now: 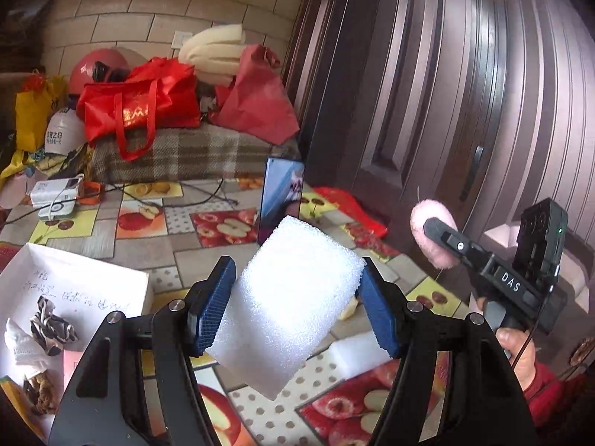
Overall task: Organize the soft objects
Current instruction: 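Carry the foam block and pink ball over the white tray and open both tools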
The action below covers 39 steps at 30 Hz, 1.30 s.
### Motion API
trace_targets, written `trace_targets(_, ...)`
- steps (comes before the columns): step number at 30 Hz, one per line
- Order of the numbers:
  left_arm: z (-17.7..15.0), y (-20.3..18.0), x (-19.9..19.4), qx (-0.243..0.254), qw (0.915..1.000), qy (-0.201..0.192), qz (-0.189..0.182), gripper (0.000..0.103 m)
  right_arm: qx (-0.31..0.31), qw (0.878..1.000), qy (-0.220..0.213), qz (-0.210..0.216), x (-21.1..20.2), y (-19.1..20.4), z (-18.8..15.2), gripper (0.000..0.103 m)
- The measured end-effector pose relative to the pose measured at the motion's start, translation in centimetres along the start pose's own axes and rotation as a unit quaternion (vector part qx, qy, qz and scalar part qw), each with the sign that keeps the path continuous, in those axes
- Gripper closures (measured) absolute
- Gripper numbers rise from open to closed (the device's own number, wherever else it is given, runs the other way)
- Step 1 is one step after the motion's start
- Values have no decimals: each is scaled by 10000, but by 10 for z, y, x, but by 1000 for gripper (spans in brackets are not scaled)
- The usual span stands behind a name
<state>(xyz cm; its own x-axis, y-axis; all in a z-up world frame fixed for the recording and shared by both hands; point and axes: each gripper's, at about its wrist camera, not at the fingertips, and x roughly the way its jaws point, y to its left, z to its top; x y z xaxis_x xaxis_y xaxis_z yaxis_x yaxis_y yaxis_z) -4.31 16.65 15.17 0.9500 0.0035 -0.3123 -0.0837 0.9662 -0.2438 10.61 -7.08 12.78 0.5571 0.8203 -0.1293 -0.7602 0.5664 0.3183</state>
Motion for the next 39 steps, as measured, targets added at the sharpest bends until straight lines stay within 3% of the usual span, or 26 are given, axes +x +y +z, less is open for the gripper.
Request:
trace_targets(3,18,-10,-12,-124,9984,-540,-63,36,-57,9992,-389,-119,-15,3,15,38)
trace_targets(5,22,-13,-19,-240,9972,-690,-135,36,-100,9988,-460,-122,-21,5,20,38)
trace_targets(16,16,-11,-39,-474,9941,-966,-152,36,-234,9988,-438,39,-24,14,18,38)
trace_targets(24,-6,3,-50,-649,9927,-1010,109,36,-645,9973,-40,351,-7,46,2,38)
trace_targets(34,-16,29,-67,-1001,9876,-1149,388,36,-924,9940,-244,537,-7,76,18,38)
trace_targets(39,-9,43,-85,-1056,9834,-1375,531,36,-894,9941,-426,434,-8,79,28,38)
